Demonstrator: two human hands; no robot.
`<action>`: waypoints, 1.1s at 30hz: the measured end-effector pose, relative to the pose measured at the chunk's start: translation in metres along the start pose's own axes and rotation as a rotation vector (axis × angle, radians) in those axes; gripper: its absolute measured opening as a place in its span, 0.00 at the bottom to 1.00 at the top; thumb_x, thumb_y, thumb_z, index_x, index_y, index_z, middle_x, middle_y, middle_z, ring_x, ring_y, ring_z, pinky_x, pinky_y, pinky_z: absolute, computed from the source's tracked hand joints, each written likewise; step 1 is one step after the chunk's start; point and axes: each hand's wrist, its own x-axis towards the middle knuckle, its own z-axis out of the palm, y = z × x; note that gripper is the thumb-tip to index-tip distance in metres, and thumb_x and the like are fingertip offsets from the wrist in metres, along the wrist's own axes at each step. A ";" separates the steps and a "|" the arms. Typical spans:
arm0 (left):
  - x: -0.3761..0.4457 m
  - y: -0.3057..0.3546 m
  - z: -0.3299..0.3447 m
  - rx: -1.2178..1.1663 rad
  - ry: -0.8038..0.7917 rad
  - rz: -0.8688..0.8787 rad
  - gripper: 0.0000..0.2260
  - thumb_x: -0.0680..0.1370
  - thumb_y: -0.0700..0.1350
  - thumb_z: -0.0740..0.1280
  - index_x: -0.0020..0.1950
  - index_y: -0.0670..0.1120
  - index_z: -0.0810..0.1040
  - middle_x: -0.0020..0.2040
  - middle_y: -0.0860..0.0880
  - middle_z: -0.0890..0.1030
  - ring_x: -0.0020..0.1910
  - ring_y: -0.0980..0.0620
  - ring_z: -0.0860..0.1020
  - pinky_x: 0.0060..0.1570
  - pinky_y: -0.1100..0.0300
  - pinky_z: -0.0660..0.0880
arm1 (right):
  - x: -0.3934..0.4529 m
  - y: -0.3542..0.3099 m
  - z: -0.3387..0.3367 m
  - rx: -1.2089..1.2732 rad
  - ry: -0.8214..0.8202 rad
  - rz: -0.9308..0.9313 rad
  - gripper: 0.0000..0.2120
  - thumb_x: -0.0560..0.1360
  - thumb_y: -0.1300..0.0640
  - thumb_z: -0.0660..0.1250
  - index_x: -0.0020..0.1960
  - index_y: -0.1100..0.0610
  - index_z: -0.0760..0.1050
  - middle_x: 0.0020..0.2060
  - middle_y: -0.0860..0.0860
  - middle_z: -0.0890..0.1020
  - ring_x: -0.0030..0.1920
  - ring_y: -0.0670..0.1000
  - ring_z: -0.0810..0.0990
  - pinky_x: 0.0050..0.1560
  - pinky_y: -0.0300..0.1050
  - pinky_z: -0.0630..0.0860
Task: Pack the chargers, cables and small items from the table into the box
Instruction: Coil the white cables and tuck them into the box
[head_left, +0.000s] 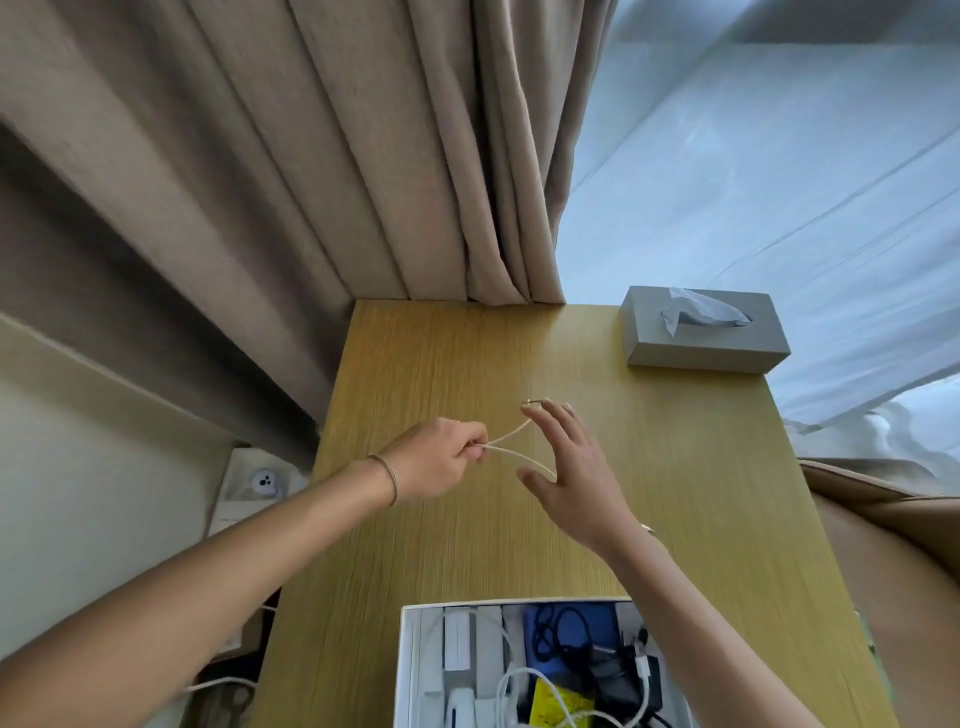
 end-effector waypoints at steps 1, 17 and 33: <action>-0.006 0.008 -0.005 -0.087 0.027 0.007 0.11 0.83 0.48 0.57 0.42 0.55 0.73 0.32 0.54 0.73 0.27 0.56 0.67 0.28 0.59 0.65 | -0.002 -0.003 -0.003 0.008 -0.003 -0.015 0.28 0.82 0.50 0.64 0.80 0.44 0.59 0.81 0.46 0.57 0.82 0.49 0.48 0.80 0.56 0.51; -0.073 0.131 -0.018 -1.794 0.270 0.092 0.06 0.80 0.37 0.61 0.51 0.39 0.77 0.38 0.46 0.75 0.37 0.51 0.76 0.47 0.56 0.77 | -0.061 -0.068 -0.034 0.843 0.045 -0.071 0.32 0.70 0.55 0.78 0.70 0.42 0.72 0.54 0.54 0.86 0.57 0.54 0.84 0.58 0.51 0.81; -0.141 0.111 0.028 -1.566 0.463 -0.032 0.15 0.84 0.47 0.58 0.47 0.42 0.80 0.43 0.44 0.81 0.44 0.48 0.80 0.51 0.50 0.78 | -0.144 -0.069 -0.064 0.695 -0.342 0.089 0.11 0.82 0.71 0.56 0.59 0.63 0.74 0.32 0.51 0.74 0.27 0.54 0.79 0.33 0.50 0.80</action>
